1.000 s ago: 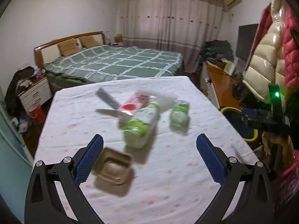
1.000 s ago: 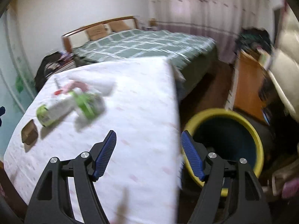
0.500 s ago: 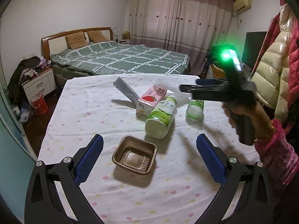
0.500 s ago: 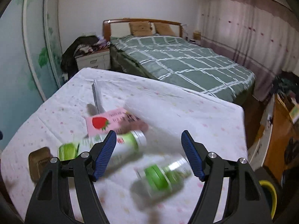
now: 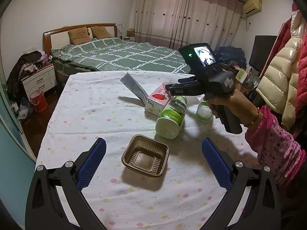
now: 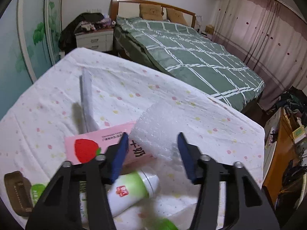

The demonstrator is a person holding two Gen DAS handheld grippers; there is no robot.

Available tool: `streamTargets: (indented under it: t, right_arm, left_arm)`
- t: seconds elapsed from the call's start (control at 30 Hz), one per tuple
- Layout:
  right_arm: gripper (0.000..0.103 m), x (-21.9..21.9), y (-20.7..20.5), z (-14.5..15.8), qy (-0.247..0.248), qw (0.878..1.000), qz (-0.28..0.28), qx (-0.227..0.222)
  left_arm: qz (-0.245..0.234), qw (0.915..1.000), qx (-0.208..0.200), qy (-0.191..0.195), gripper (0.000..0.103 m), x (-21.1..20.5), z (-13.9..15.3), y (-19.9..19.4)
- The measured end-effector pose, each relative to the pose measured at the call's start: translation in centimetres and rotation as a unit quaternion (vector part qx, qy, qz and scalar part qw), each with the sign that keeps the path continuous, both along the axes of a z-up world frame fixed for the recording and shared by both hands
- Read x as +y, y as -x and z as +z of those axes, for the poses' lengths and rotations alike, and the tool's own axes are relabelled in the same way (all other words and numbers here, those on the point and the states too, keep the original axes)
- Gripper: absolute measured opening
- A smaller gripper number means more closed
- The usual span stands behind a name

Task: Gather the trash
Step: 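Reach the right tool to the white foam net and grasp it, then carry the foam net with the right tool into the bin and open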

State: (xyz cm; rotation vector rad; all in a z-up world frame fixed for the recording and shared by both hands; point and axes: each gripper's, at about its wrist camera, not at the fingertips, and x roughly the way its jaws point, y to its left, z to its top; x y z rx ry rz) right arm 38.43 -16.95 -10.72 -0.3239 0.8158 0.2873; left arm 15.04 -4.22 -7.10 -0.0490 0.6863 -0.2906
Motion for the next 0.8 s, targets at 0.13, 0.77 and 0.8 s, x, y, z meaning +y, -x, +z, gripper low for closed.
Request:
streamTargets:
  t: [0.13, 0.77, 0.8]
  right_arm:
    - [0.019, -0.7, 0.2, 0.0, 0.002, 1.0, -0.008, -0.01]
    - [0.013, -12.5, 9.8, 9.0, -0.158, 0.977, -0.073, -0.12]
    - [0.013, -13.4, 10.6, 9.2, -0.165, 0.975, -0.08, -0.126]
  left_arm:
    - [0.001, 1.0, 0.005, 0.007, 0.098, 0.1, -0.3, -0.3]
    - [-0.015, 0.9999, 0.004, -0.001, 0.098, -1.4, -0.4, -0.1]
    - [-0.016, 0.9999, 0.004, -0.002, 0.098, -1.5, -0.4, -0.1]
